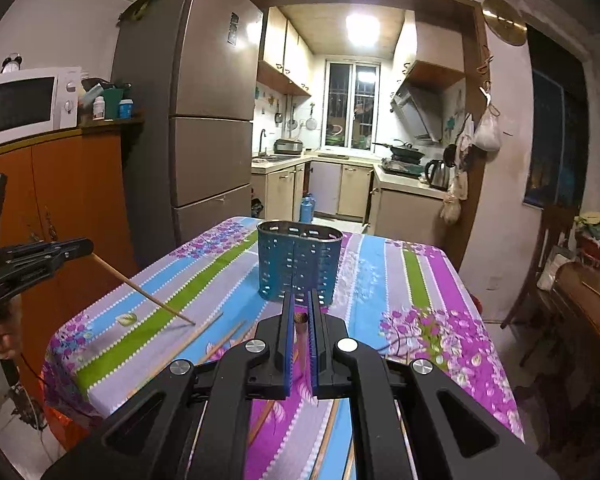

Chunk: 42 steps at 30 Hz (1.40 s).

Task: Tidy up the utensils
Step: 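Lift both held chopsticks and lower them into the blue utensil holder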

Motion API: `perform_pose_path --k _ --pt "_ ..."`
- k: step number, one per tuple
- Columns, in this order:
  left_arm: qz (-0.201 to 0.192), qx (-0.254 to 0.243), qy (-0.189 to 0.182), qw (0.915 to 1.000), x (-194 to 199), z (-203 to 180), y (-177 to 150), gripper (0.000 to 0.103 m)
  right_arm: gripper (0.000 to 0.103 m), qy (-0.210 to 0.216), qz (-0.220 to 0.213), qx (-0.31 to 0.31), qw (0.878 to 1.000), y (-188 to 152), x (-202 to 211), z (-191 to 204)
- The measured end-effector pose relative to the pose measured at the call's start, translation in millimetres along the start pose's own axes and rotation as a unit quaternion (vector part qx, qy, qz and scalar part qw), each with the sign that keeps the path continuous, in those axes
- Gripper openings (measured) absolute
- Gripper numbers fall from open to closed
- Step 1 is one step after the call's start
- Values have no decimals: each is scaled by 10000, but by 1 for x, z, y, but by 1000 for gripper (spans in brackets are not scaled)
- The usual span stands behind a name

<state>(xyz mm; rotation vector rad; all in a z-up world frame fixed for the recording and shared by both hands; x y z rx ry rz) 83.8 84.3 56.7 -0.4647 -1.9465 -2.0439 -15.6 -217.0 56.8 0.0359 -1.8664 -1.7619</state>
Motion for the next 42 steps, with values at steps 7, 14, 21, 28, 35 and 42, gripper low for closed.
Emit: perform_pose_path --k 7,14,21,28,35,42 --pt "80 -72 -134 9999 -6 -9 31 6 8 208 94 -94 9997 29 0 -14" --pt "28 -83 -259 9996 -3 -19 52 5 8 401 165 -169 9989 60 8 -28" --pt "-90 -260 -420 9987 -5 -45 75 6 8 632 318 -389 9967 79 3 -47" --pt "-234 -260 -613 9975 -31 -71 128 6 8 709 230 -416 9963 125 -15 -61" --pt "-772 -106 -511 9956 -60 -98 198 6 8 491 -402 -309 9975 194 -43 -75" --pt "-1025 -78 -284 9943 -107 -118 215 6 8 237 -843 -472 9950 218 -101 -102"
Point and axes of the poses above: each gripper's, at about its wrist camera, not at the fingertips, and x roughly against the way its jaws point, z to its left, y to its top, the point moved 1 cm from there along -x, roughly the way its jaws point, and after that the axes turned 14 degrees about y, right-handed, at the moved point
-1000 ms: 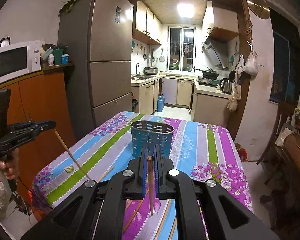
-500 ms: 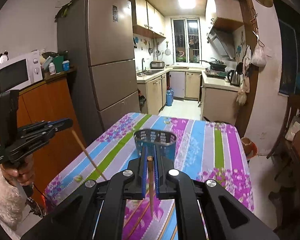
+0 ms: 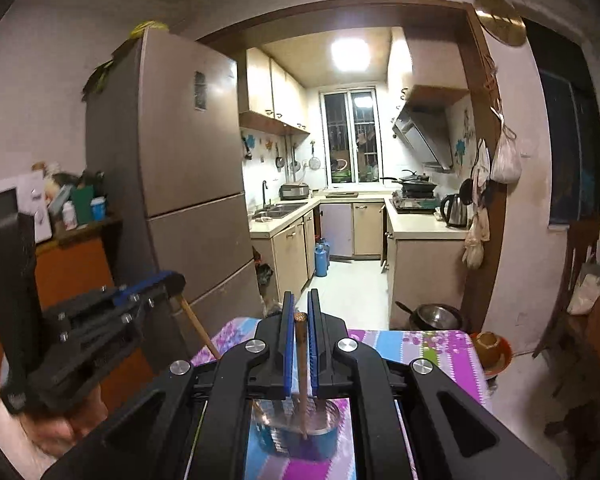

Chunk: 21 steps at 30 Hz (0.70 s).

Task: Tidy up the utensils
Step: 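Lift both held chopsticks and lower them into the blue utensil holder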

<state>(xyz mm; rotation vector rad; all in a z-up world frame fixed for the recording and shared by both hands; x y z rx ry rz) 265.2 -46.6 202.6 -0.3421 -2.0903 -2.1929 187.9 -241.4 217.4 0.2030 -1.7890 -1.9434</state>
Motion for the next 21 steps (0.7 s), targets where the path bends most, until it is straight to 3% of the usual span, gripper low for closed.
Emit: perform_pose_path --k 9,18,19,21 --pt "259 -95 48 9996 -51 -5 -32 5 7 -282 219 -195 9992 -32 -72 -20" --pt "739 15 219 9970 -82 -2 -75 6 8 -295 849 -569 9943 -74 -115 -27" --pt "807 13 214 9965 -84 -1 -77 6 9 -303 895 -589 9938 -76 -116 -26" --pt "819 -3 223 9964 -81 1 -78 7 22 -343 891 -589 9937 -78 -114 -25"
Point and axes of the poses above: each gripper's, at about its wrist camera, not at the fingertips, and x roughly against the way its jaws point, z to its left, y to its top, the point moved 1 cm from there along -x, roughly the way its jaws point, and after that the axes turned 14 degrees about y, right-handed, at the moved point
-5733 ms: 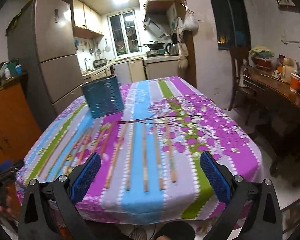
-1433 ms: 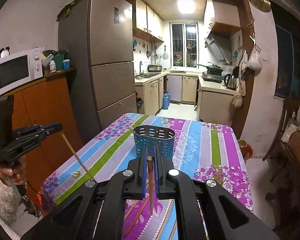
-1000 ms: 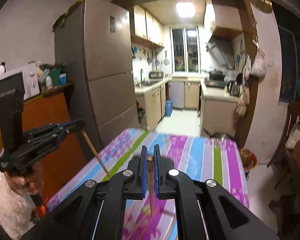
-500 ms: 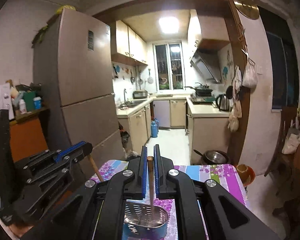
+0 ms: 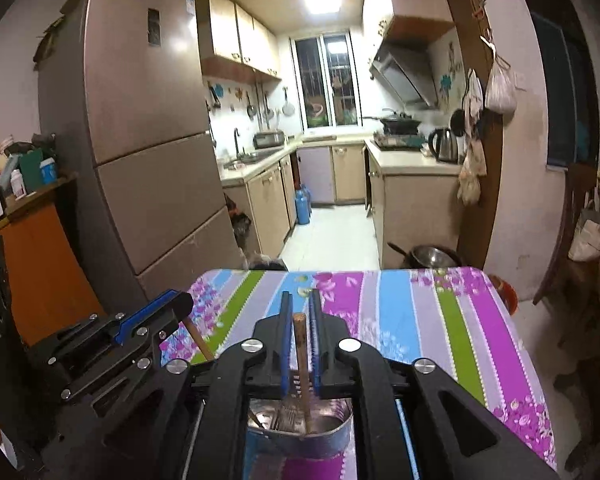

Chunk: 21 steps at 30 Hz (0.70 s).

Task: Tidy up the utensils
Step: 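Lift both held chopsticks and lower them into the blue utensil holder, then open both grippers to release the chopsticks inside the holder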

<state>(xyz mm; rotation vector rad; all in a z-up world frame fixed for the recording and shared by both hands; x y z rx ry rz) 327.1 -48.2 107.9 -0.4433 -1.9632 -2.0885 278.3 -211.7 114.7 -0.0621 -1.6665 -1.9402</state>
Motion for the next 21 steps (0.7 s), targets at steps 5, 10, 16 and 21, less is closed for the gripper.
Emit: perform_pose_path --k 5,10,16,21 --pt "-188 238 3 9995 19 15 9 14 24 -39 -129 96 9999 2 20 5" --pt "-402 351 64 9986 45 28 19 14 24 -42 -238 89 9997 1 49 6" --pt "-832 356 124 9958 106 50 9 14 26 275 -261 127 9992 -29 123 10" --pt "-985 412 112 9942 163 72 -42 54 39 311 -318 320 9985 -82 196 17"
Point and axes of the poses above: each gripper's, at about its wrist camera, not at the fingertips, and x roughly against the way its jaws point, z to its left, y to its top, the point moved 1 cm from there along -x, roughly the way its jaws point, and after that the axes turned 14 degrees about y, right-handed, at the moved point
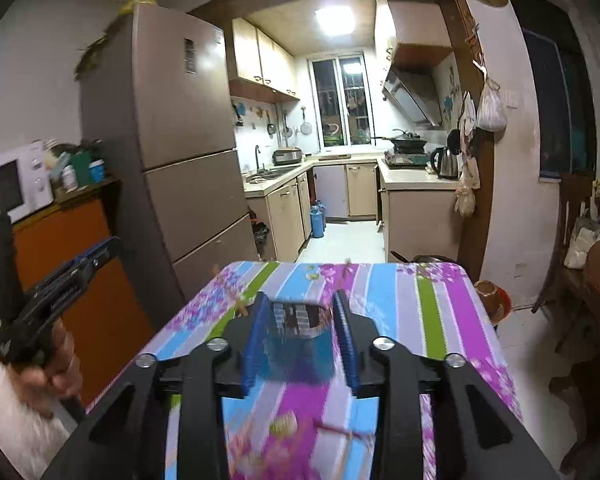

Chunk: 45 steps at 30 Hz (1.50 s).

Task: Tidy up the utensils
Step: 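Open both grippers to release the chopsticks inside the holder, then move both tools back over the remaining chopsticks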

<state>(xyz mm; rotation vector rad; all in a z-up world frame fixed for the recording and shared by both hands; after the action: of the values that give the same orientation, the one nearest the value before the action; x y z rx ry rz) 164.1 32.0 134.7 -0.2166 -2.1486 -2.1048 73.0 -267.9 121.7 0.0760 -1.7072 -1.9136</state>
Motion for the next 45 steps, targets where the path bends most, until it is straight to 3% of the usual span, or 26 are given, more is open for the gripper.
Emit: perform_pose_path --k 1,8,12,15,18,21,23,27,31,45 --pt "-10 -37 15 10000 9 4 -7 61 39 18 53 13 10000 -16 16 2" --pt "510 -256 228 9981 56 37 -75 62 39 -187 582 393 9974 -130 60 21" --pt "861 -543 398 9940 74 42 -124 61 39 -283 897 355 9949 -193 56 35" --pt "1254 -843 524 9871 84 30 -172 55 39 -259 970 115 9949 -224 47 40" --pt "1346 -1030 450 9845 102 20 -214 52 39 -410 1028 85 9938 -249 31 52" --pt "1338 -1172 476 9829 106 12 -241 51 39 -371 1009 50 9942 -266 20 58" --pt "1465 -1151 549 9810 97 9 -255 41 39 -410 954 110 9945 -271 12 60" --pt "1465 -1179 599 9803 89 7 -269 32 23 -352 1004 133 9942 -284 1 67" --pt "1375 -1187 593 9816 88 5 -276 26 23 -417 964 163 9943 -290 -5 72" --pt "1145 -1151 707 9842 89 0 -282 24 23 -353 828 104 9959 -289 -30 81"
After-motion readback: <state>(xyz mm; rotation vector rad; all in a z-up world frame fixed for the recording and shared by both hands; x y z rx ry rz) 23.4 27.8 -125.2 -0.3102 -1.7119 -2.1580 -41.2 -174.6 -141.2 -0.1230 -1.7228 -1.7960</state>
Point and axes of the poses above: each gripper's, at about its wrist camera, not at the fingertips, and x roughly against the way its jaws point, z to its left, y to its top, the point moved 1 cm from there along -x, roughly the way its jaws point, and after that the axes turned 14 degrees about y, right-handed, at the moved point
